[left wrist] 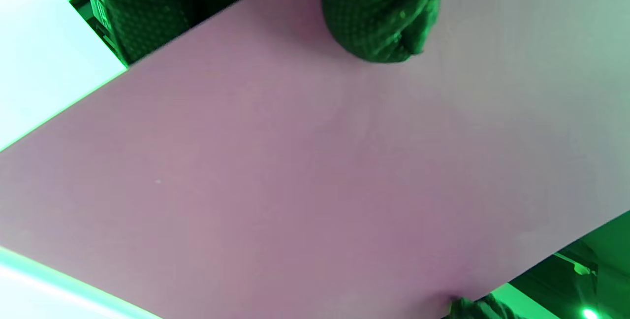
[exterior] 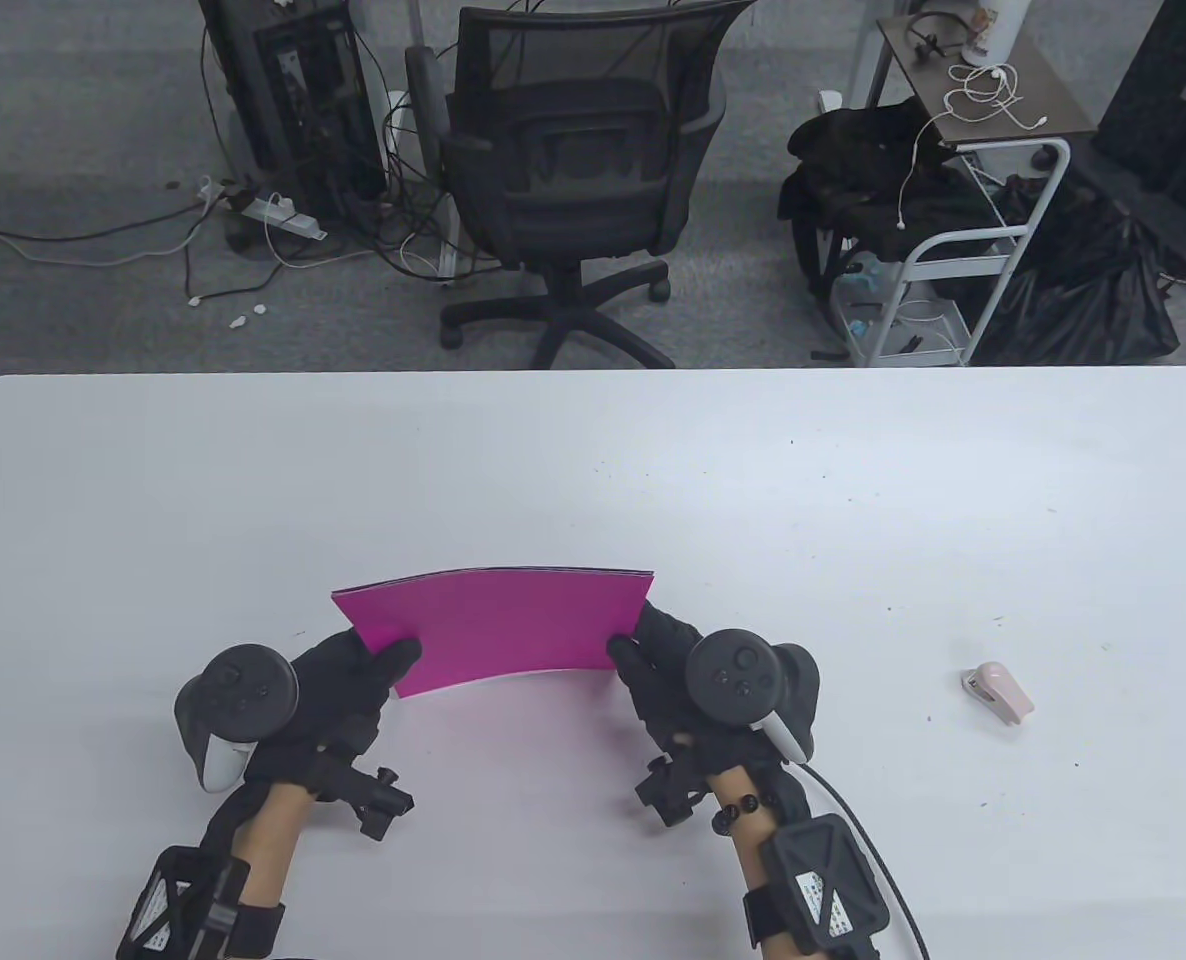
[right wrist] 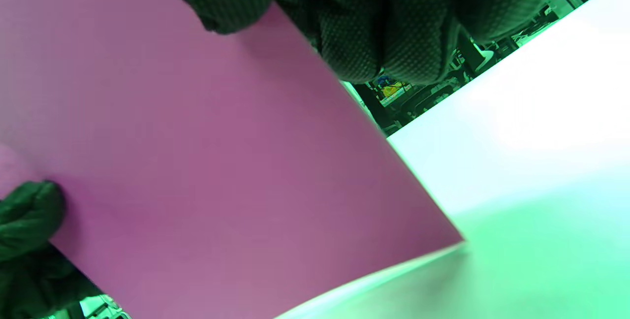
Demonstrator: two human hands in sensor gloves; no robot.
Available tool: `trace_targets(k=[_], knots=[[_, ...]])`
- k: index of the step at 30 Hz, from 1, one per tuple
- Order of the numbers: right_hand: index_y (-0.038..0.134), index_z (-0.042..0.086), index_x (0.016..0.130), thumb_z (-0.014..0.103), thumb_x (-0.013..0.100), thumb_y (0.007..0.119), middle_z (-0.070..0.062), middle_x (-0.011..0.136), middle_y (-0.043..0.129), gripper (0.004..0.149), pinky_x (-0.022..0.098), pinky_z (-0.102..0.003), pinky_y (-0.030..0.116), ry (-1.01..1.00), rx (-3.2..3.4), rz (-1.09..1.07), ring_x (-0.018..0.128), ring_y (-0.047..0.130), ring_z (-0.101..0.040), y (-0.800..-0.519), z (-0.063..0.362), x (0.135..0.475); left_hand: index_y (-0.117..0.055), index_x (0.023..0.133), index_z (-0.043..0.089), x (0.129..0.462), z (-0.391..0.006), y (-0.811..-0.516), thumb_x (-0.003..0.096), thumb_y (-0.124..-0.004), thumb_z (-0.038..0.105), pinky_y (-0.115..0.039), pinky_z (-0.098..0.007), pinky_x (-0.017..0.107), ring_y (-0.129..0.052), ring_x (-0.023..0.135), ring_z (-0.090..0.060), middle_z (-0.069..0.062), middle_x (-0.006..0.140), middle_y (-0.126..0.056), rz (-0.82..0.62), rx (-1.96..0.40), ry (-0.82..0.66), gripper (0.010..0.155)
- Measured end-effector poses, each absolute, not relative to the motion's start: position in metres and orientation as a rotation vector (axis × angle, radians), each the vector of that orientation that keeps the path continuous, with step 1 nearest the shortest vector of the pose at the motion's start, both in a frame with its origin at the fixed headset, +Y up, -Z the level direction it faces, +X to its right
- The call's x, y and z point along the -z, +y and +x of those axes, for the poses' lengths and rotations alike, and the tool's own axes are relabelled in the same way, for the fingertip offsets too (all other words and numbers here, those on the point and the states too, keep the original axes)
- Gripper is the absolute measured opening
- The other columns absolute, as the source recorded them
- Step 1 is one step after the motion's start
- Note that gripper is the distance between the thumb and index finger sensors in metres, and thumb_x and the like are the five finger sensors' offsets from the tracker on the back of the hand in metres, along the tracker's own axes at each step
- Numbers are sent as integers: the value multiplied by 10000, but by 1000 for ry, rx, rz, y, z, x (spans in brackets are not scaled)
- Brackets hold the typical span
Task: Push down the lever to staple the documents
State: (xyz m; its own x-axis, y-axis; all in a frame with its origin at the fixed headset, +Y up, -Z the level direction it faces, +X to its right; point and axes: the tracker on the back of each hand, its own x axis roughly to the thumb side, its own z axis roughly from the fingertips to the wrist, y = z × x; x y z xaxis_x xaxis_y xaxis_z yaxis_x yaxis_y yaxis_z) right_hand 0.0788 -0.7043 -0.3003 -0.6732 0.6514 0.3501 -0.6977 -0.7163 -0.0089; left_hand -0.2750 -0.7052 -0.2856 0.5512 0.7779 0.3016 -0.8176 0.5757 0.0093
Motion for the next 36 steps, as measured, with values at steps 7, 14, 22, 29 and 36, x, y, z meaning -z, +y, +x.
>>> trace_targets(k=[7,14,22,29,36], knots=[[534,-11,1060,374,549,700,-322,1023,653,661,633,-682,666,-196,-2547,304,882,760,-576,-696,110,312,-833,926,255,284,-289,-699,535,-793,313,-880,-563,614,-1033,830,-288,-13,909,-1000,198,-990,-251,397],[546,1,1059,377,546,705,-327,1036,626,655,648,-691,635,-146,-2884,46,902,725,-587,-695,189,320,-830,931,248,285,-299,-697,541,-790,311,-871,-563,620,-1028,830,-292,-21,910,-997,218,-1017,-218,397],[508,-14,1070,375,546,707,-334,1045,604,682,655,-697,617,-17,-3042,-257,914,702,-595,-710,265,310,-830,934,243,285,-299,-696,543,-789,311,-868,-563,623,-1028,829,-294,-25,911,-996,216,-1017,-220,399],[483,-30,1074,364,547,711,-343,1042,599,696,657,-696,614,64,-3074,-454,915,696,-596,-729,304,302,-828,935,246,285,-298,-696,544,-789,311,-866,-563,626,-1027,830,-293,-23,911,-996,214,-1020,-226,398],[454,-50,1077,353,546,716,-344,1040,597,716,657,-689,624,186,-3107,-549,914,702,-589,-744,316,304,-828,935,245,285,-298,-696,544,-789,310,-864,-565,627,-1027,831,-294,-25,912,-996,214,-1021,-226,399]])
